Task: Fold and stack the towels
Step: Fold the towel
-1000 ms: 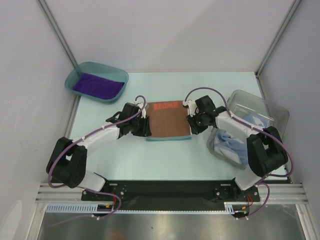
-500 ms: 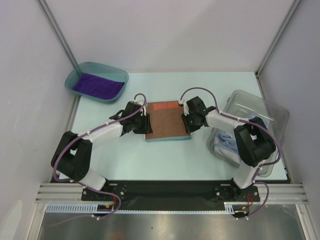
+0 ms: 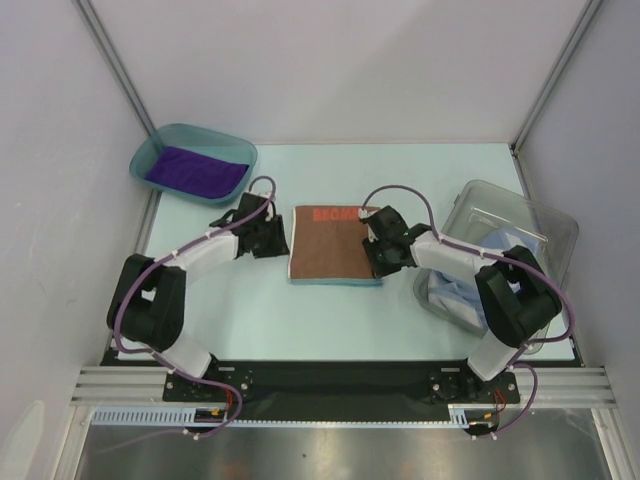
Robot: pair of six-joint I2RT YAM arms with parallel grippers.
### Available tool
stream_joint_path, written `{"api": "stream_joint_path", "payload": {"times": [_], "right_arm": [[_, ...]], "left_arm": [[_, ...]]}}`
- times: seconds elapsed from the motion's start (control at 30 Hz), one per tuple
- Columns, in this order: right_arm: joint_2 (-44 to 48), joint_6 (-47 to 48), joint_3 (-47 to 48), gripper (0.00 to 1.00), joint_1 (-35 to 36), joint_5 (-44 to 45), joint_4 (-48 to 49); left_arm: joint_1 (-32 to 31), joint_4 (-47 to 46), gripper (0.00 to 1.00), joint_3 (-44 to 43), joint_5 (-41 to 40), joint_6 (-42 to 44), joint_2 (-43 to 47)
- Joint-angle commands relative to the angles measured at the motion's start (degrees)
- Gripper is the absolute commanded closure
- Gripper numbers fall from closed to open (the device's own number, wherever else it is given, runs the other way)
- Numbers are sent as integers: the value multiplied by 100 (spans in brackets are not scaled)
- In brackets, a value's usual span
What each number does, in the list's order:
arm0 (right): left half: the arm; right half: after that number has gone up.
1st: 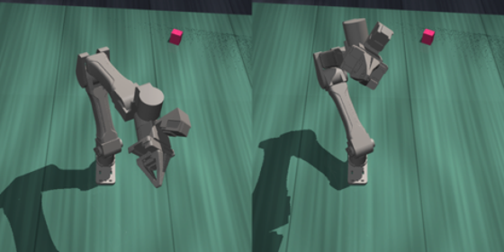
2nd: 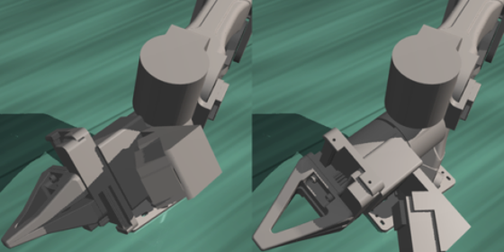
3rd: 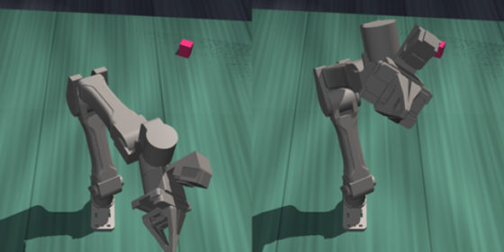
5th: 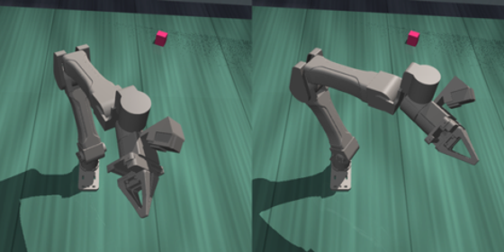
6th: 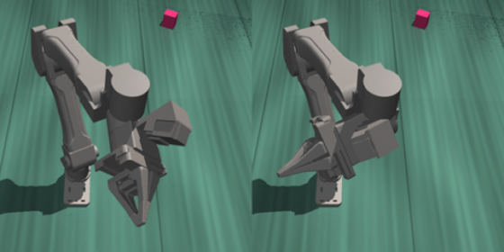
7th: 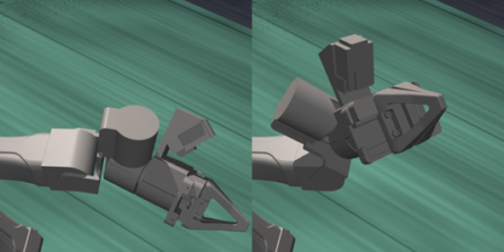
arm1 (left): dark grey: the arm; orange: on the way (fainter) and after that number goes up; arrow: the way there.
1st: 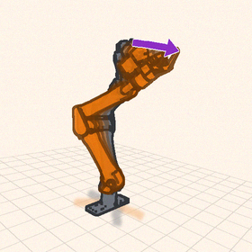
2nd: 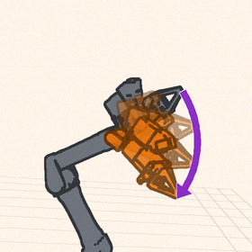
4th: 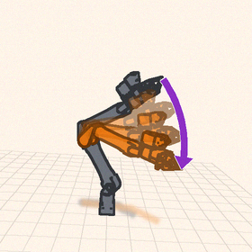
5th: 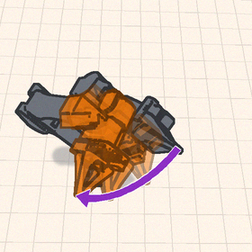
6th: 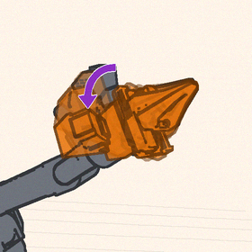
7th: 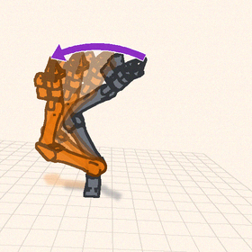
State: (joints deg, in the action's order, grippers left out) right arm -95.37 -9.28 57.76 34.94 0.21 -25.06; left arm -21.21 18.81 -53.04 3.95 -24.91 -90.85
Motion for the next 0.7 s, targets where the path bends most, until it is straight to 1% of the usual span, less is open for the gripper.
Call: {"api": "stream_joint_path", "payload": {"times": [0.0, 0.07, 0.1, 0.13, 0.2, 0.23, 0.27, 0.3, 0.37, 0.47, 0.57, 0.67], "right_arm": [[283, -118, 639, 72, -118, 42, -184], [125, -127, 1068, 72, -233, 41, -87], [20, -109, 1219, 72, -337, 41, -17], [-268, -83, 1342, 73, -391, -116, 70], [-595, -39, 1720, 76, -540, -126, 387], [-884, -56, 1878, 81, -593, -118, 457], [-1052, -48, 2010, 82, -663, -117, 571], [-1175, -48, 2281, 84, -707, -117, 607], [-1543, 5, 2511, 87, -865, -74, 730], [-2036, 127, 2977, 88, -1068, -118, 687], [-2449, 285, 3224, 88, -1226, -30, 739], [-2722, 330, 3444, 88, -1375, -21, 687]], "left_arm": [[64, -656, 55, -689, 701, 65, 95], [100, -886, 56, -900, 1001, 39, -151], [100, -1001, 56, -1171, 1125, 30, -318], [100, -1045, 56, -1322, 1187, -14, -624], [108, -1142, 57, -1725, 1328, -32, -942], [109, -1143, 57, -1867, 1363, -14, -1257], [117, -1064, 57, -2182, 1363, 12, -1399], [126, -1037, 57, -2324, 1363, 47, -1540], [152, -967, 57, -2570, 1285, 170, -1943], [231, -661, 57, -3167, 1153, 276, -2479], [310, -676, 57, -3292, 1100, 328, -2701], [381, -642, 57, -3362, 819, 320, -2894]]}}
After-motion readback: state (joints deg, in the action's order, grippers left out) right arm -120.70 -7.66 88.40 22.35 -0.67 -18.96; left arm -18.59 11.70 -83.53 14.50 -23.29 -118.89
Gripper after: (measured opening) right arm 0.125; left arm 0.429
